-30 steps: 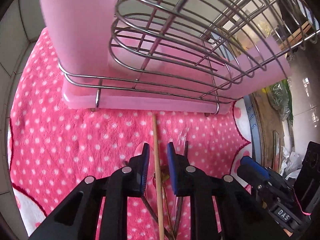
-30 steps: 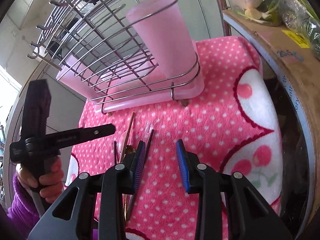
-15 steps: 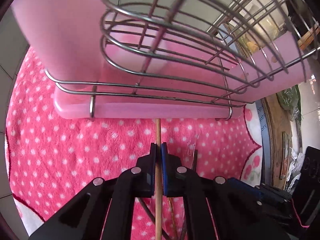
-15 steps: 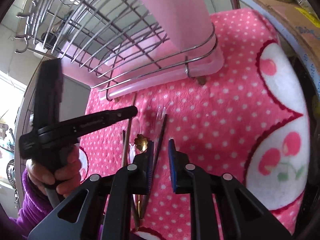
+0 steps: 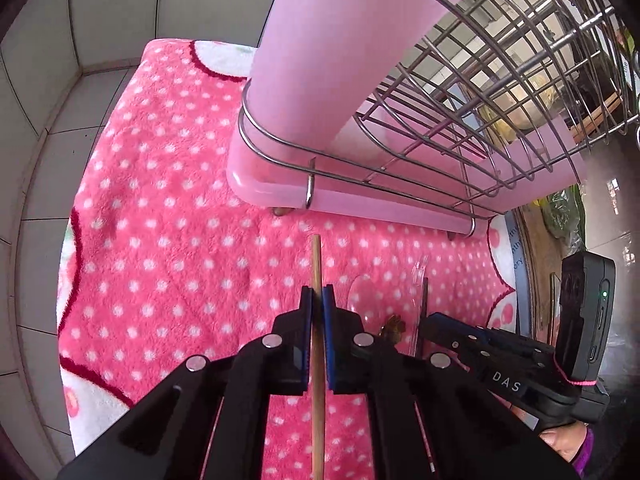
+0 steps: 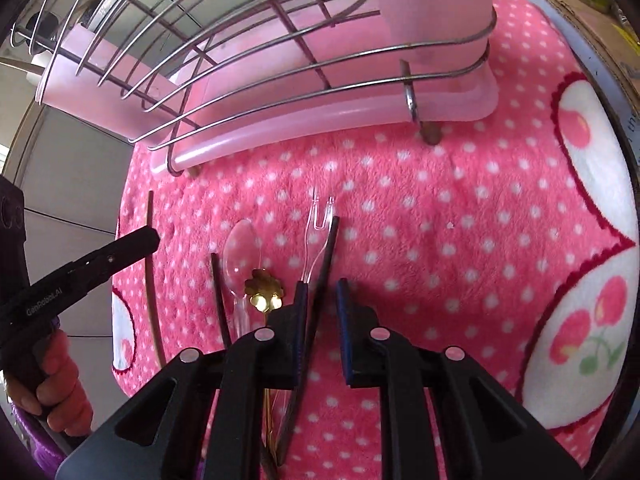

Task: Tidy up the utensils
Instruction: 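Grasp a wooden chopstick with the left tool while the right tool grasps another chopstick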

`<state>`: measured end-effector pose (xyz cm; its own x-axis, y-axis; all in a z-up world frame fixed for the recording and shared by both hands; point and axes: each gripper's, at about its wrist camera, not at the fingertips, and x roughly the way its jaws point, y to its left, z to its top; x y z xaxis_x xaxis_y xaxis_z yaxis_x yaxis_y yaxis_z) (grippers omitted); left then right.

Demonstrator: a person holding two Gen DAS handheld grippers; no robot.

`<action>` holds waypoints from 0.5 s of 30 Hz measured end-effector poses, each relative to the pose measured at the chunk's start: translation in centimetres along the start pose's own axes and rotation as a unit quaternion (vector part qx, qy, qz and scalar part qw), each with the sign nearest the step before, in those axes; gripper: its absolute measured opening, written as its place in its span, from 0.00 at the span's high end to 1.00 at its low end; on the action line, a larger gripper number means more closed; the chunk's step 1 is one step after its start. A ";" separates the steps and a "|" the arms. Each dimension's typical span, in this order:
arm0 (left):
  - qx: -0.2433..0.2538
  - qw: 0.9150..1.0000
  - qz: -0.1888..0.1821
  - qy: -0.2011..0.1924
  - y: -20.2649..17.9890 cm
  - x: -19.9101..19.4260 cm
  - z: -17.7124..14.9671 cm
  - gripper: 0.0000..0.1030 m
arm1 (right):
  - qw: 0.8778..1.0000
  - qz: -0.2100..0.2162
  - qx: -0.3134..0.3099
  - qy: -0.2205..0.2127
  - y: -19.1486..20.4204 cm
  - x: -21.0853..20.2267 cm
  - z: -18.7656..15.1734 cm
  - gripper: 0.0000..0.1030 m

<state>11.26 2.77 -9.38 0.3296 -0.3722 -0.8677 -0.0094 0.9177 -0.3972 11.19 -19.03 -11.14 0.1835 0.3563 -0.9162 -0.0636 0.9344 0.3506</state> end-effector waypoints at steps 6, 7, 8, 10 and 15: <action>-0.001 1.000 -0.002 -0.004 1.6 -0.7 -0.2 0.95 | 0.999 -0.031 -0.006 0.008 1.0 0.4 0.9 0.86; -0.002 1.000 -0.002 -0.004 1.9 -0.7 -0.1 0.95 | 0.999 -0.037 -0.006 0.009 1.2 0.4 1.2 0.86; -0.003 1.000 -0.002 -0.003 2.1 -0.7 -0.2 0.95 | 0.999 -0.046 -0.006 0.010 1.5 0.5 1.5 0.86; -0.003 1.000 -0.001 -0.003 1.9 -0.5 -0.2 0.95 | 0.998 -0.064 -0.014 0.009 2.2 1.1 1.6 0.86; -0.006 1.000 -0.005 -0.008 2.2 -0.9 -0.4 0.95 | 0.997 -0.075 -0.026 0.001 3.3 1.8 2.1 0.92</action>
<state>10.58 5.10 -9.58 0.3455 -0.3782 -0.8588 -0.0173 0.9125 -0.4087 13.37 -15.32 -11.18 0.1925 0.2123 -0.9581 -0.0858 0.9762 0.1990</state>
